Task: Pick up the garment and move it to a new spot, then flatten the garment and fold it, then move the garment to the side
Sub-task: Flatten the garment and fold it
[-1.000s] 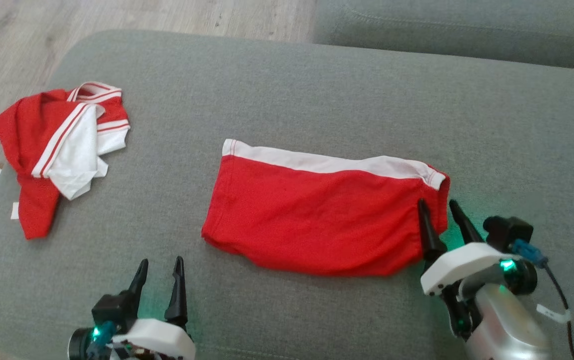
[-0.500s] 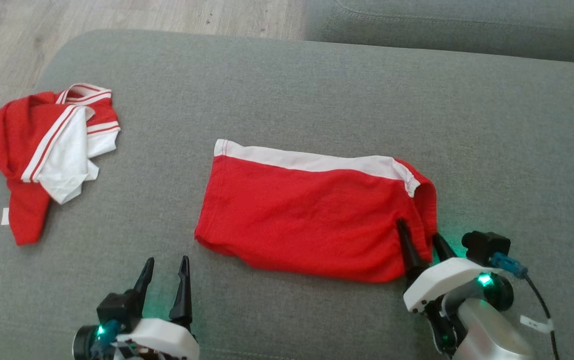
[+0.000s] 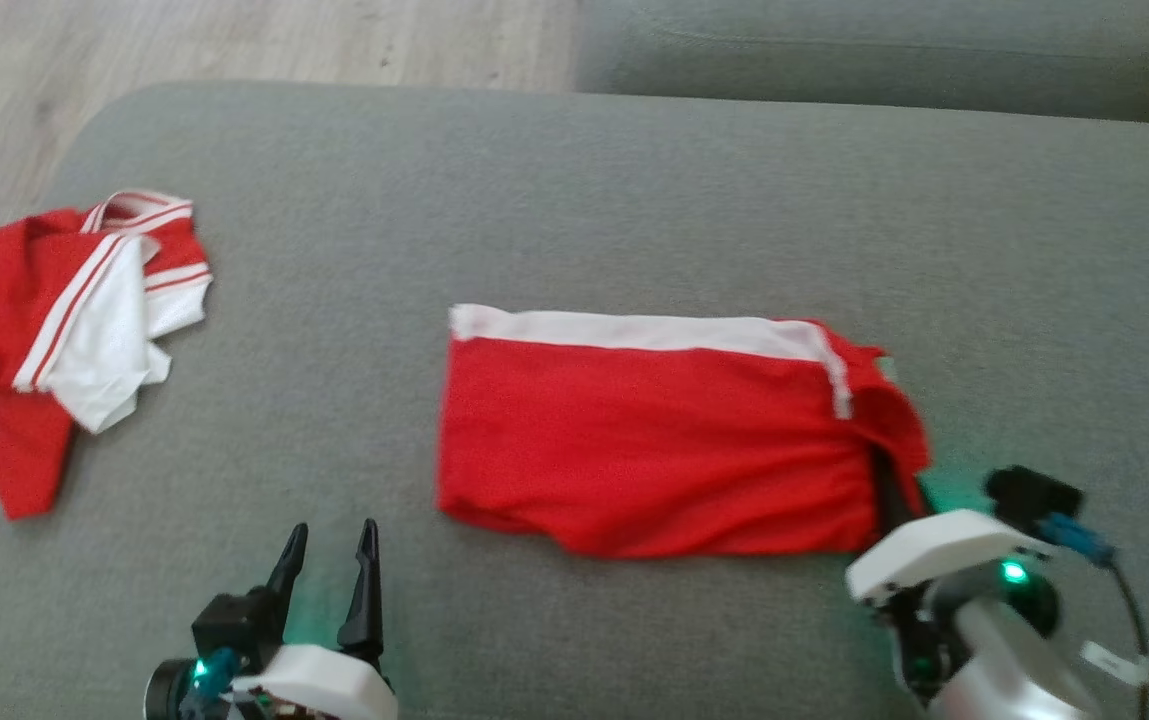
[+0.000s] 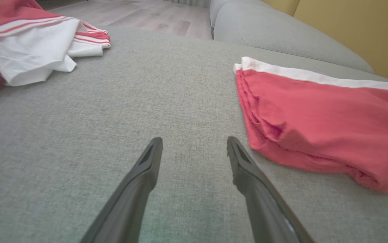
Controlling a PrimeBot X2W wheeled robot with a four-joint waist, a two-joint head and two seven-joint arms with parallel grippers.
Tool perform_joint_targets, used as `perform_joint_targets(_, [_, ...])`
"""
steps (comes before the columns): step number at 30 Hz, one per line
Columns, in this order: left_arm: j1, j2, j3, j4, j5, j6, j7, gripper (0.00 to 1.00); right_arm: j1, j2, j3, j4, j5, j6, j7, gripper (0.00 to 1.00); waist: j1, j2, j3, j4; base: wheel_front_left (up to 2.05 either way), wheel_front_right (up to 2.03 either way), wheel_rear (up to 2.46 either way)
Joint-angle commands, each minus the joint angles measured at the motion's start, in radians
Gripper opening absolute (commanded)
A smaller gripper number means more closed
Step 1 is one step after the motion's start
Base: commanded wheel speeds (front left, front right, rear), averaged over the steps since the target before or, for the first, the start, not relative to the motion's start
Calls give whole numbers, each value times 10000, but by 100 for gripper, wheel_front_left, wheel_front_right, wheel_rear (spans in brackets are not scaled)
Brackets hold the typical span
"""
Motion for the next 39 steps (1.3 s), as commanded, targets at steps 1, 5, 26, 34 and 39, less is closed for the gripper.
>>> perform_joint_targets(1, [-88, 21, 377, -251, 82, 1, -53, 100, -38, -73, -366, -100, -282, -7, -65, 0, 0, -1, -156, -267, 0, 0, 0])
perform_joint_targets(5, [67, 20, 317, -257, 35, -22, -53, 100, 62, -426, -1410, -197, -919, -7, -65, 0, 0, -1, -317, -750, 0, 0, 0])
perform_joint_targets(26, [385, 20, -429, -297, -395, 196, -53, 100, -128, -68, 2420, -2144, 981, -7, 515, 0, 0, -1, -901, -225, 0, 0, 0])
perform_joint_targets(34, [444, 20, -393, -223, -309, 117, -53, 100, -516, -56, 3573, -1416, 1518, -7, 148, 100, 0, -1, -922, 838, 0, 0, 0])
perform_joint_targets(39, [461, 20, -162, -290, -273, 173, -53, 100, -687, -54, 4148, -1555, 1729, -7, -40, 100, 0, -1, -900, 745, 0, 0, 0])
